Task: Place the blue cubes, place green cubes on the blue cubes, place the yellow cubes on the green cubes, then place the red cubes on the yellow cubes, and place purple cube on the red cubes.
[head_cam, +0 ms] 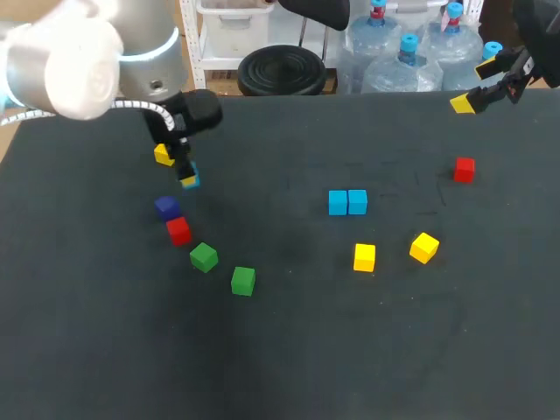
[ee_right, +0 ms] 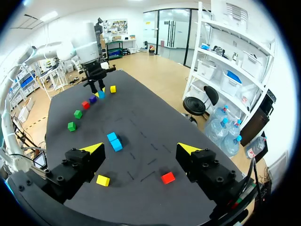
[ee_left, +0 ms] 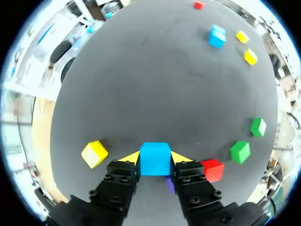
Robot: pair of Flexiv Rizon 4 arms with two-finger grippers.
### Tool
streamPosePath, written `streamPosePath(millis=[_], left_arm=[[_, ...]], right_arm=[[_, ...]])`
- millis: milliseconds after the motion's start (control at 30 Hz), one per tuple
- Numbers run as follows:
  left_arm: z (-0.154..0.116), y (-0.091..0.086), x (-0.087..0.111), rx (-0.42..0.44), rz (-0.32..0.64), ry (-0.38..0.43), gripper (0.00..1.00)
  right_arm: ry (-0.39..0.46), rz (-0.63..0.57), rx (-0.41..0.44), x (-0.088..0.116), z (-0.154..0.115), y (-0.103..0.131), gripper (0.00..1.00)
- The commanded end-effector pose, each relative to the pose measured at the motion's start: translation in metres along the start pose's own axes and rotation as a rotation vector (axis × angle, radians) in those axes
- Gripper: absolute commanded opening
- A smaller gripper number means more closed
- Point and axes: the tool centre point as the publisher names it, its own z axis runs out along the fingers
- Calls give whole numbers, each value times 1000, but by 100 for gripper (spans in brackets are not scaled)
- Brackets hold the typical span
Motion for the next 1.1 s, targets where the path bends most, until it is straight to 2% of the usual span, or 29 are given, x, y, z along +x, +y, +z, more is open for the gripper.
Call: streamPosePath(millis=[33, 233, 467, 867, 1100], left_arm=[[-14, -22, -17, -21, 84, 21, 0], [-26, -47, -47, -12, 177, 1, 0], [-15, -70, -80, 33, 260, 2, 0], [-8, -89, -138, 78, 316, -2, 0], [1, -93, -158, 103, 345, 11, 0]], right_arm=[[0, 0, 1, 0, -1, 1, 100], [0, 0, 1, 0, -1, 1, 100], [0, 0, 1, 0, -1, 1, 100], [0, 0, 1, 0, -1, 1, 100], [0, 0, 1, 0, -1, 1, 100]])
